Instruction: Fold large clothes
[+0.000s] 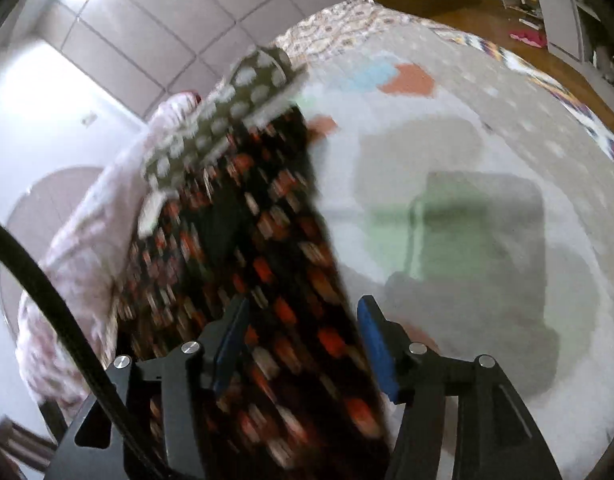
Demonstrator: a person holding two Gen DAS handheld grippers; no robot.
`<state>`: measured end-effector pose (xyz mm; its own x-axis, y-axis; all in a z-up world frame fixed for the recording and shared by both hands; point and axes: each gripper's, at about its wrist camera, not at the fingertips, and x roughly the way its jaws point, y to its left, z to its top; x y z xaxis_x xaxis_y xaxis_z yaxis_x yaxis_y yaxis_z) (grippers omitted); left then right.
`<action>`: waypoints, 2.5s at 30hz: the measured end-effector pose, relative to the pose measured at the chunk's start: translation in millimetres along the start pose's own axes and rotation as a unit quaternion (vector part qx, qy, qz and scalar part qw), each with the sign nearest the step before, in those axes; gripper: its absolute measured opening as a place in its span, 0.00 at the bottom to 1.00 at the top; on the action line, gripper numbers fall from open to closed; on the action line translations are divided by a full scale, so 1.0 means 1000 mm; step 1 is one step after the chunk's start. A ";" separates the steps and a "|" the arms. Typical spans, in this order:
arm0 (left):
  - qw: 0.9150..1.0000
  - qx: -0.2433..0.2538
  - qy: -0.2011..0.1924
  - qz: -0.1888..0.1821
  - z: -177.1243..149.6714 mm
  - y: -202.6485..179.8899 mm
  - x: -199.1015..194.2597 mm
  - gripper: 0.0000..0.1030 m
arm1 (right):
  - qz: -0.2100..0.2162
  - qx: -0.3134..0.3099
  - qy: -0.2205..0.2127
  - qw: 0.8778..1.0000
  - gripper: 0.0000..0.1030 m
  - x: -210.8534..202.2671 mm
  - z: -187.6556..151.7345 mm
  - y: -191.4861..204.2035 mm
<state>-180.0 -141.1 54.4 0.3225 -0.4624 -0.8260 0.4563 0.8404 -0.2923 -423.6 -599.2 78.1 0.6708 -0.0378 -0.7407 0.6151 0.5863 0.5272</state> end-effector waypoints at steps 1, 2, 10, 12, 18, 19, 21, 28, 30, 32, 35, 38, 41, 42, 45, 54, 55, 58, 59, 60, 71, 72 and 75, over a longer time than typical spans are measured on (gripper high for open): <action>1.000 -0.001 0.009 -0.006 -0.002 0.001 0.003 0.72 | -0.006 -0.002 0.008 1.000 0.59 -0.004 -0.012 -0.008; 1.000 -0.003 0.017 -0.010 -0.005 0.001 0.006 0.72 | -0.010 -0.001 0.015 1.000 0.59 -0.007 -0.024 -0.016; 0.999 0.035 0.036 0.022 -0.016 -0.015 0.018 0.80 | 0.049 0.048 0.005 0.998 0.59 -0.034 -0.091 -0.054; 0.997 0.064 0.038 0.037 -0.019 -0.024 0.022 0.87 | 0.070 0.066 0.000 0.995 0.59 -0.038 -0.102 -0.060; 0.997 0.069 0.039 0.025 -0.023 -0.025 0.022 0.97 | 0.102 0.081 -0.002 0.991 0.59 -0.045 -0.120 -0.062; 0.997 0.064 0.049 0.019 -0.022 -0.024 0.021 0.97 | 0.103 0.083 0.000 0.991 0.59 -0.045 -0.122 -0.061; 0.997 0.041 0.054 -0.026 -0.019 -0.018 0.010 0.85 | 0.107 0.089 0.004 0.990 0.59 -0.046 -0.125 -0.062; 0.994 -0.033 0.043 -0.096 -0.009 0.023 -0.004 0.76 | 0.116 0.108 -0.020 0.987 0.59 -0.062 -0.141 -0.069; 0.990 -0.041 0.061 -0.121 -0.009 0.029 0.006 0.75 | 0.113 0.104 -0.021 0.988 0.59 -0.063 -0.144 -0.069; 0.989 -0.041 0.061 -0.132 -0.009 0.029 0.008 0.75 | 0.109 0.100 -0.018 0.989 0.60 -0.063 -0.146 -0.066; 0.974 -0.040 0.076 -0.209 -0.015 0.020 0.007 0.54 | 0.108 0.093 -0.002 0.990 0.60 -0.062 -0.149 -0.061; 0.975 -0.020 0.083 -0.204 -0.029 0.009 0.005 0.53 | 0.113 0.084 0.012 0.990 0.60 -0.060 -0.153 -0.057; 0.976 -0.014 0.077 -0.202 -0.043 0.005 0.001 0.53 | 0.124 0.086 0.021 0.988 0.60 -0.058 -0.158 -0.055; 0.976 -0.013 0.073 -0.204 -0.047 0.004 -0.002 0.53 | 0.126 0.084 0.022 0.988 0.60 -0.058 -0.160 -0.053; 0.973 -0.018 0.075 -0.217 -0.057 0.002 -0.008 0.53 | 0.136 0.081 0.029 0.987 0.60 -0.060 -0.168 -0.049; 0.974 -0.002 0.070 -0.216 -0.081 -0.017 -0.015 0.61 | 0.143 0.062 0.037 0.987 0.60 -0.064 -0.190 -0.035; 0.974 -0.006 0.069 -0.217 -0.081 -0.017 -0.015 0.62 | 0.142 0.058 0.038 0.987 0.60 -0.064 -0.193 -0.032; 0.976 -0.011 0.062 -0.209 -0.081 -0.022 -0.013 0.65 | 0.131 0.046 0.033 0.990 0.60 -0.062 -0.200 -0.024; 0.977 -0.010 0.059 -0.204 -0.081 -0.023 -0.012 0.65 | 0.128 0.042 0.030 0.990 0.60 -0.062 -0.203 -0.021; 0.979 -0.010 0.055 -0.196 -0.082 -0.025 -0.012 0.64 | 0.124 0.039 0.026 0.991 0.60 -0.061 -0.205 -0.019; 0.990 -0.028 -0.005 -0.136 -0.074 -0.034 -0.064 0.07 | 0.117 0.029 0.002 0.993 0.10 -0.080 -0.205 -0.003; 0.990 -0.029 -0.015 -0.141 -0.077 -0.033 -0.075 0.07 | 0.119 0.022 -0.004 0.993 0.10 -0.089 -0.205 -0.001; 0.987 -0.038 -0.035 -0.153 -0.095 -0.026 -0.101 0.06 | 0.127 0.011 -0.015 0.992 0.10 -0.118 -0.213 -0.002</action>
<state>-303.3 -89.1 99.9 0.2373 -0.7137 -0.6590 0.4787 0.6763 -0.5600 -592.2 -423.9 75.5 0.8175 0.0851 -0.5696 0.4328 0.5618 0.7051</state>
